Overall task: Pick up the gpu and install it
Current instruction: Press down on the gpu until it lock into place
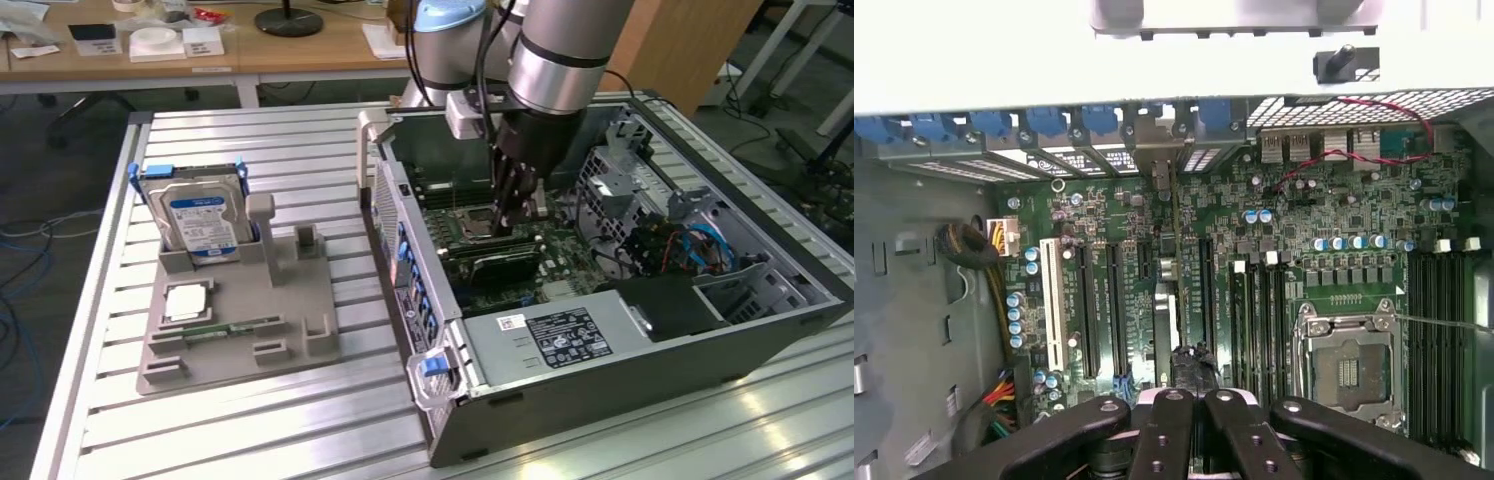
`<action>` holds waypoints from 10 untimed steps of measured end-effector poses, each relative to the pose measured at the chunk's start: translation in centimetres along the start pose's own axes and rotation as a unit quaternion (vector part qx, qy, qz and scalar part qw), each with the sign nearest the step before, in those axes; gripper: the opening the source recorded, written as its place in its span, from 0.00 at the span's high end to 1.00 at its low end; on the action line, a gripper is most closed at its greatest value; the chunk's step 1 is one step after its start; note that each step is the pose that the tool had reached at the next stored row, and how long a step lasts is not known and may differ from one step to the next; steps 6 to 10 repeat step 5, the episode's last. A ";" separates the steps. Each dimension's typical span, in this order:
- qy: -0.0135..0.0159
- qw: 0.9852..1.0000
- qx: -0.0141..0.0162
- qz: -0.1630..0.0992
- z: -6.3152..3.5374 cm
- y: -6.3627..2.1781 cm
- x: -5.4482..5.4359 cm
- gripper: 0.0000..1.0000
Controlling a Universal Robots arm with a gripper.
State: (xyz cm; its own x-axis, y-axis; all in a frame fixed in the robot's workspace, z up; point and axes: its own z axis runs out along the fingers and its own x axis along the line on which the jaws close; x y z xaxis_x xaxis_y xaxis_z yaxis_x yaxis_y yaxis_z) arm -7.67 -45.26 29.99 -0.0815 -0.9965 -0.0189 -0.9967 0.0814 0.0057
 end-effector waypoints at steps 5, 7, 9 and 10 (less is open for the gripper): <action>0.000 1.000 0.000 0.000 -0.01 0.00 0.0 0.89; 0.000 1.000 0.000 0.000 -0.01 0.00 0.0 0.89; 0.000 1.000 0.000 0.000 -0.01 0.00 0.0 0.89; 0.000 1.000 0.000 0.000 -0.01 0.00 0.0 0.89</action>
